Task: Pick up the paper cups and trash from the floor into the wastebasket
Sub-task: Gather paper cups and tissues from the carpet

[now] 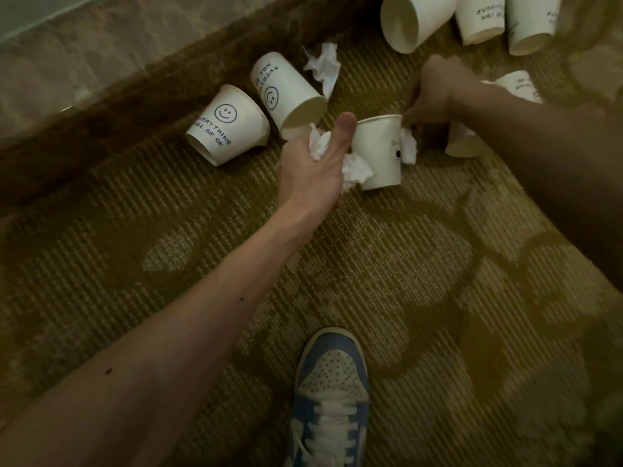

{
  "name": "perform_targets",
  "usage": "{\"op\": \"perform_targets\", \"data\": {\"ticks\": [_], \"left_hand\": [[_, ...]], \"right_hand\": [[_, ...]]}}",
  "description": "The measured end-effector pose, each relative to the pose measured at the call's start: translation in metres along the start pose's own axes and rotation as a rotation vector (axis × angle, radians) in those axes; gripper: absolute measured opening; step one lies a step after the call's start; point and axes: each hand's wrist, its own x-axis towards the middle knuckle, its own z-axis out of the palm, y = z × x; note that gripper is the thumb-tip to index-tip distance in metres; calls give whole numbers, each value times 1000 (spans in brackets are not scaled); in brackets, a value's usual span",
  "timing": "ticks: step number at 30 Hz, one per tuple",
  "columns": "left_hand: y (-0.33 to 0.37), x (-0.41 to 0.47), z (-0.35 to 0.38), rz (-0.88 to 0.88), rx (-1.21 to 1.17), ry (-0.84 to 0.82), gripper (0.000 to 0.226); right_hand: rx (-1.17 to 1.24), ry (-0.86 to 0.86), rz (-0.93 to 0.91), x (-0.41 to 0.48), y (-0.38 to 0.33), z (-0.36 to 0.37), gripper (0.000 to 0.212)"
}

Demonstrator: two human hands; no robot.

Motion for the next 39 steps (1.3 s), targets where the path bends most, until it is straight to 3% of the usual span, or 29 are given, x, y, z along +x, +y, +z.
{"op": "perform_targets", "data": {"ticks": [6, 9, 12, 16, 21, 24, 31, 33, 37, 39], "left_hand": [[3, 4, -1, 29, -5, -22, 55], [6, 4, -1, 30, -51, -6, 47], [10, 2, -1, 31, -64, 17, 40], [24, 1, -4, 6, -149, 25, 62], [33, 3, -9, -26, -264, -3, 50], [29, 3, -9, -15, -298, -53, 41], [17, 4, -7, -71, -310, -88, 27], [14, 7, -6, -47, -258, -80, 18], [6, 14, -3, -42, -146, -22, 15], [-2, 17, 2, -72, -83, 24, 20]], "right_hand": [[466, 200, -32, -18, 5, -12, 16], [781, 299, -49, -40, -6, -26, 8], [1029, 267, -114, -70, -22, -33, 11], [1105, 141, -202, -105, -41, -27, 13], [1163, 84, -272, -122, -63, -6, 17], [1192, 31, -315, -127, -65, 3, 9], [1036, -115, -342, -124, -50, 15, 40], [968, -60, -326, -121, -41, 17, 40], [696, 269, -275, -108, -20, 27, 19], [525, 287, -232, -100, -11, 36, 39]]}}
